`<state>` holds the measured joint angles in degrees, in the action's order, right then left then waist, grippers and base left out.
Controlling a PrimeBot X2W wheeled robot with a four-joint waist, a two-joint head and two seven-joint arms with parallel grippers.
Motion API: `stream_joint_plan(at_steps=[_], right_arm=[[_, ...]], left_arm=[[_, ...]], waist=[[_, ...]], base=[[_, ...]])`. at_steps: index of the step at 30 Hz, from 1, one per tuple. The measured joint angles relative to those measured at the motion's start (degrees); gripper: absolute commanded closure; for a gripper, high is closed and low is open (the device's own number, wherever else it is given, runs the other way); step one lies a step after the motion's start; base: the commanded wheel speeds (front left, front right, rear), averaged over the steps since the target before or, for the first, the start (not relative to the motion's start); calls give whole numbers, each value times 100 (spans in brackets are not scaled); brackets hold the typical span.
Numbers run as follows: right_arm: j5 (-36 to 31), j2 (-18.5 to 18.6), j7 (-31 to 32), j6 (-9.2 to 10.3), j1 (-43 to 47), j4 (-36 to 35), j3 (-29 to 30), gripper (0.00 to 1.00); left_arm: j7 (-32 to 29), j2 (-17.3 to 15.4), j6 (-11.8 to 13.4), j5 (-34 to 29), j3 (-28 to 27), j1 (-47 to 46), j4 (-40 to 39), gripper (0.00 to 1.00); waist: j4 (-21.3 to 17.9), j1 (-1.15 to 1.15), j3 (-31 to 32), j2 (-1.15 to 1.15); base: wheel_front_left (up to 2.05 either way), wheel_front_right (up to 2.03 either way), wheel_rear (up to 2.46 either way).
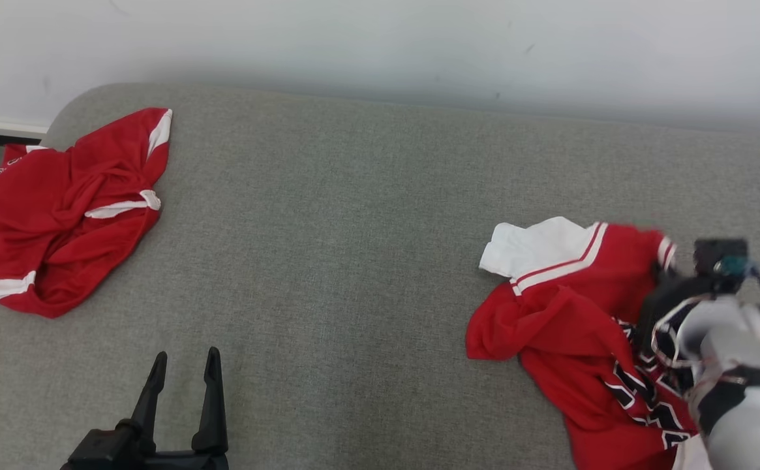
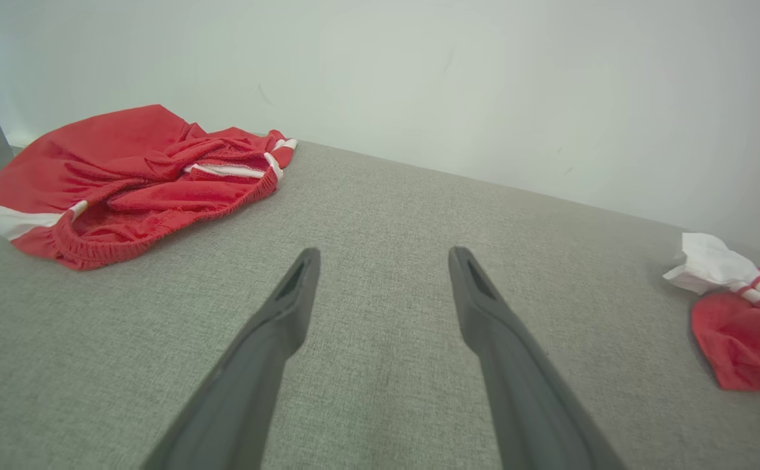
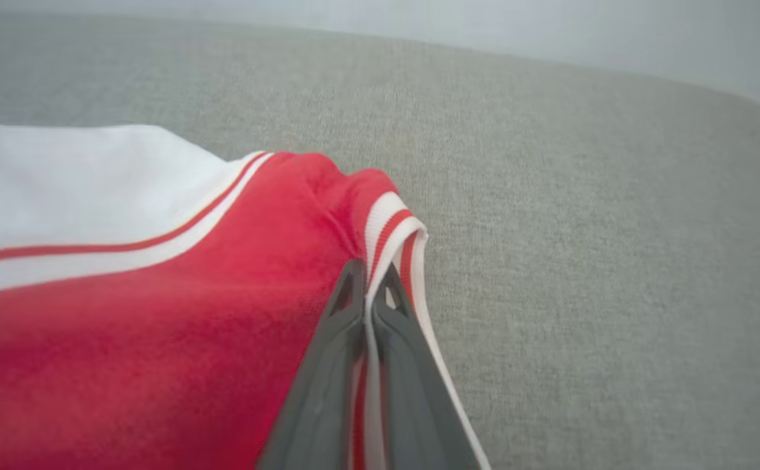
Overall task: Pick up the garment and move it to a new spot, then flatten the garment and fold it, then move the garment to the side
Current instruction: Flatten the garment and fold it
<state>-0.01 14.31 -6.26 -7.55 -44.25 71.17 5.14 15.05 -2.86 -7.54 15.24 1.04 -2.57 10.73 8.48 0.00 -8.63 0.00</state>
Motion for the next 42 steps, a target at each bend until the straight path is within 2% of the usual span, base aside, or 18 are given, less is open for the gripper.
stream_joint_plan(at_steps=[8,13,14,15,25,28,33,42], right_arm=[[-97,153,-643,0,-787,-204,410,100],[-269,213,-772,0,-949,-229,637,100],[-415,185,-791,0,-952,-170,666,53],[-415,185,-791,0,-952,-170,666,0],[-639,25,-868,0,-541,-271,931,0],[-339,-152,-872,0,-166,-755,942,0],[56,-325,-875,0,719,-1538,642,0],[552,-559,-875,0,2119,-2356,277,0]], left_arm=[[0,-2,0,53,43,-94,15,0],[0,-2,0,97,64,-142,23,0],[0,0,0,113,60,-170,35,0],[0,0,0,113,60,-170,35,0],[-1,-2,0,165,-87,-61,96,0],[0,4,0,137,-123,41,92,0],[0,4,0,70,-194,152,35,0],[0,3,0,48,-226,255,-26,0]], waist=[[111,0,-147,0],[197,0,-198,0],[229,0,-212,0],[229,0,-212,0],[68,0,-40,0],[-28,0,61,0],[-216,0,227,0],[-526,-1,393,0]], base=[[0,0,0],[0,0,0],[0,0,0],[0,0,0],[0,0,0],[0,0,0],[0,0,0],[0,0,0]])
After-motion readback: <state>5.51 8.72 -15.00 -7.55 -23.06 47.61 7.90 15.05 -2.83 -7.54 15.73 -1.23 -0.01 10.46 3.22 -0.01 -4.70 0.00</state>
